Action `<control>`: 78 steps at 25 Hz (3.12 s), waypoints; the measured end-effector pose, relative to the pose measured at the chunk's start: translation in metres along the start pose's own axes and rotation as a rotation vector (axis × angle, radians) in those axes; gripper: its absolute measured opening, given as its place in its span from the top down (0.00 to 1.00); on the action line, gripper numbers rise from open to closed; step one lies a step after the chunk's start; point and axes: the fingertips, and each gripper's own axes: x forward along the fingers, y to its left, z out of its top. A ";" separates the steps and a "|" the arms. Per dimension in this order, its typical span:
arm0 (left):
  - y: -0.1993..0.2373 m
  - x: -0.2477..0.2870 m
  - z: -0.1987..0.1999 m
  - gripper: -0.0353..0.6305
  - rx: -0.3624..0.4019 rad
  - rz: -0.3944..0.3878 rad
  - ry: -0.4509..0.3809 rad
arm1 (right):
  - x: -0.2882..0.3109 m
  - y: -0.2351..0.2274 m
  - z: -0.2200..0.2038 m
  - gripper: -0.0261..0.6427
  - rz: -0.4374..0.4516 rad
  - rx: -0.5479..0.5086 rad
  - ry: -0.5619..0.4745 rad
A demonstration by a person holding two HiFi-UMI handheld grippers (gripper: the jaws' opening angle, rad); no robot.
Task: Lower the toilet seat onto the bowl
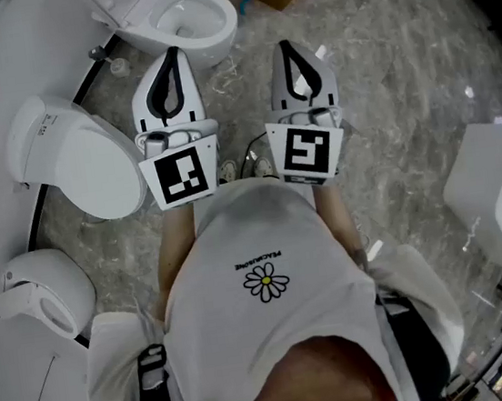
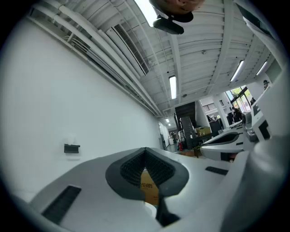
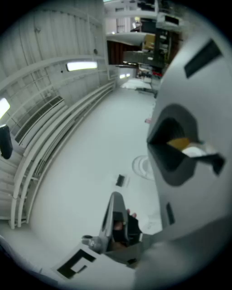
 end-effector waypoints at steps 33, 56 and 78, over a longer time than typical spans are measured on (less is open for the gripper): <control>-0.047 0.003 -0.006 0.92 -0.057 0.125 0.008 | 0.010 -0.048 -0.048 0.92 0.162 0.087 0.009; 0.011 0.031 -0.039 0.92 0.014 0.313 -0.061 | 0.090 -0.008 -0.060 0.92 0.335 0.083 -0.113; 0.180 0.222 -0.092 0.92 -0.049 0.374 -0.021 | 0.328 0.011 -0.062 0.92 0.274 0.031 0.019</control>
